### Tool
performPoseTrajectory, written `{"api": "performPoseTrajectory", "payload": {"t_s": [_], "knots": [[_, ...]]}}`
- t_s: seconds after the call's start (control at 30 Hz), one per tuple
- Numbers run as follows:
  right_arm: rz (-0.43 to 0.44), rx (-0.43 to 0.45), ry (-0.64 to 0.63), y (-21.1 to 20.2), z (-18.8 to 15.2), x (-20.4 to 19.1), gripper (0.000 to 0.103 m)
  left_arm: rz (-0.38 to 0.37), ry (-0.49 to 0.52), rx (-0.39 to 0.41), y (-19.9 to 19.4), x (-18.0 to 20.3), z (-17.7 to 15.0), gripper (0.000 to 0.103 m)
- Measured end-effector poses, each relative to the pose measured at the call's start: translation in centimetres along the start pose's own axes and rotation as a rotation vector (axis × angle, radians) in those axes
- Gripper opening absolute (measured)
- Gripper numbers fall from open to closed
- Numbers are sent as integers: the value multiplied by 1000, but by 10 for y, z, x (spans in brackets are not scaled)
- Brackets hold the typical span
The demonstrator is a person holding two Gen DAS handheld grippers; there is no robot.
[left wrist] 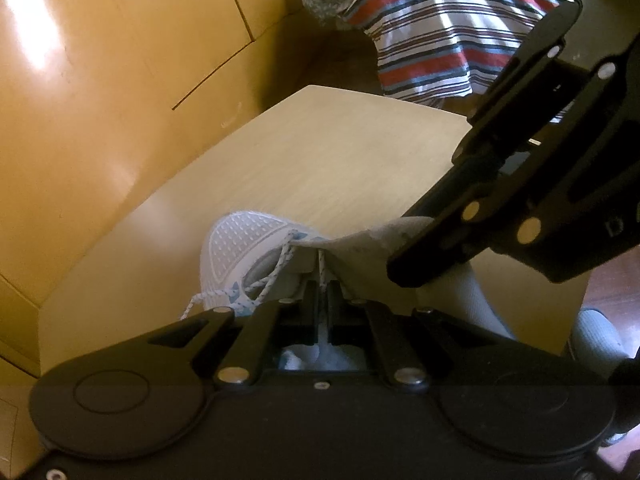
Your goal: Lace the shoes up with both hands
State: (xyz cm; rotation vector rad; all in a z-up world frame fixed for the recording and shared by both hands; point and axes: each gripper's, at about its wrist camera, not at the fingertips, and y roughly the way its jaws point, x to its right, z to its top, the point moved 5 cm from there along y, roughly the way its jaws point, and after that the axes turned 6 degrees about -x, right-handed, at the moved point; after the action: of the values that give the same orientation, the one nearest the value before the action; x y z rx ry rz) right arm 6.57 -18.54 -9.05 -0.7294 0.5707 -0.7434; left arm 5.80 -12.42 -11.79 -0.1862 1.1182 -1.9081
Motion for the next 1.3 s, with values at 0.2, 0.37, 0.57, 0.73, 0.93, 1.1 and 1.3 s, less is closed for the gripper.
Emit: {"api": "performPoseTrajectory", "payload": {"t_s": [0.2, 0.37, 0.57, 0.73, 0.93, 1.1, 1.3], "knots": [[0, -1, -3, 0, -1, -2, 16, 5, 0, -4, 3, -1, 4, 1], [-1, 0, -3, 0, -1, -4, 16, 6, -3, 10, 2, -6, 8, 1], [-2, -2, -2, 0, -2, -6, 16, 11, 19, 15, 0, -2, 8, 1], [12, -8, -25, -2, -2, 6, 16, 0, 25, -32, 3, 0, 5, 1], [12, -11, -23, 3, 0, 1, 16, -5, 4, -50, 5, -3, 5, 1], [12, -11, -25, 7, 1, -1, 16, -4, -4, -54, 6, -4, 5, 1], [16, -12, -24, 2, -1, 4, 16, 1, -5, -50, 8, -5, 7, 1]]}}
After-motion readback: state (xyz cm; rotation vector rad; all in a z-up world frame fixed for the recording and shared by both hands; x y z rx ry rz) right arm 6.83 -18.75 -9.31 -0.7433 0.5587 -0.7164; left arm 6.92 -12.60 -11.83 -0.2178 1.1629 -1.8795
